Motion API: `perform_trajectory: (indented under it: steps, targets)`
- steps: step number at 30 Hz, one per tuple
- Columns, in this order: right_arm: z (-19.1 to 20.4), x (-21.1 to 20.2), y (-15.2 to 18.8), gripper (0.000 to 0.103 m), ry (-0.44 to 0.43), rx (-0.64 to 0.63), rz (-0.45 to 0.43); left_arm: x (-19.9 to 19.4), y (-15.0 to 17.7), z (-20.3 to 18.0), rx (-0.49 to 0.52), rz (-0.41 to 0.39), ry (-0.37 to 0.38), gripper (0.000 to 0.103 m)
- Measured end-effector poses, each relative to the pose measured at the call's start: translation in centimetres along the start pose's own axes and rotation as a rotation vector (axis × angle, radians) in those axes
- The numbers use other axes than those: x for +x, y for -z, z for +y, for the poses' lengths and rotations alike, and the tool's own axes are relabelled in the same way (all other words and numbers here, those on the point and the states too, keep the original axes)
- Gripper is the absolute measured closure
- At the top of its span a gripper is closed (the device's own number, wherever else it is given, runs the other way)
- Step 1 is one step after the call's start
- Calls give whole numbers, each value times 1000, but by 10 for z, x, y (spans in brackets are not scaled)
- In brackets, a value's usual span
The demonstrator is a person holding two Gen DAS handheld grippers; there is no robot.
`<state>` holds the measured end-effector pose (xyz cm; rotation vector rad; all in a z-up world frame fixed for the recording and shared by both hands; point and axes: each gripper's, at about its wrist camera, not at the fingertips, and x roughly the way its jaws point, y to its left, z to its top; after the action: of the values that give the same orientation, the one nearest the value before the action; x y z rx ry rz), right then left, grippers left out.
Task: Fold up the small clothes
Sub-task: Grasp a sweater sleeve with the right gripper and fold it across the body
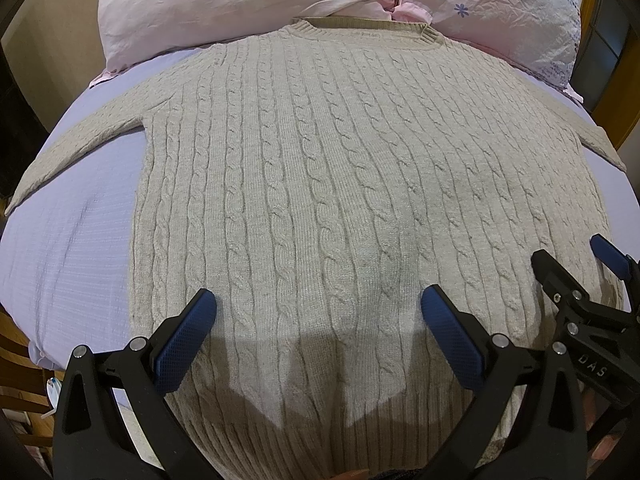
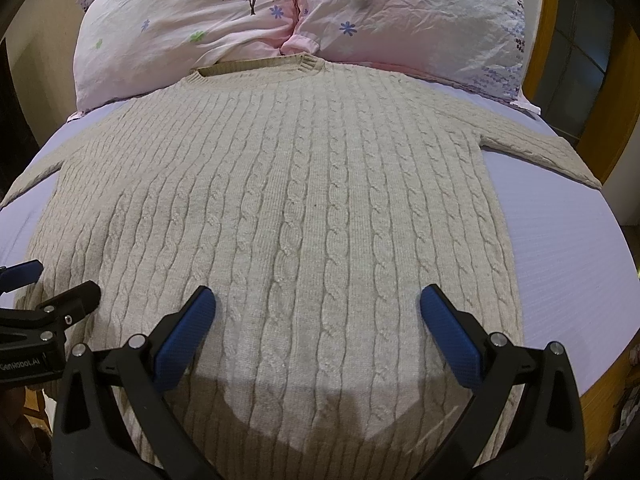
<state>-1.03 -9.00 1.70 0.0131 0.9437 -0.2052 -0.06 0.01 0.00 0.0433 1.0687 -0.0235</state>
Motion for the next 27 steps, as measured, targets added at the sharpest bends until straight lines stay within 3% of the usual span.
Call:
perform_trajectory:
  steps: [3,6,9,11,13,14,16,18,21,23,25,27]
  targets:
    - [-1,1,-1,2,-10,-6,5,0,1,0,1,-3,0,1]
    - [-21,-4,-9,2,-107,33,-12,0,0,-1,14,-14,7,1]
    - [-88,-14,-32,2,-154,217,-93,-4,3,3,25,-44,43,1]
    - [-155,-21,-46,2,-86,399,-140,-11,3,8,14,-68,105,1]
    - [-220,-24,-54,4,-27,572,-177,-16,1,22,-37,-123,232,1]
    - [-265,-24,-58,11,8,685,-194,-19,1,28,-57,-148,267,1]
    - [-313,-19,-62,29,45,808,-186,-28,-2,43,-99,-231,330,1]
    - [-363,-5,-63,50,31,944,-160,-34,-5,52,-105,-290,345,1]
    - [-410,21,-59,61,-21,1100,-121,-37,-9,68,-122,-342,364,1]
    - [-433,39,-53,63,-61,1195,-93,-37,-11,86,-163,-382,371,1]
    - [-445,49,-48,71,-67,1239,-101,-38,-13,102,-197,-415,363,1]
    - [-452,51,-50,72,-68,1252,-116,-41,-15,120,-235,-448,346,1]
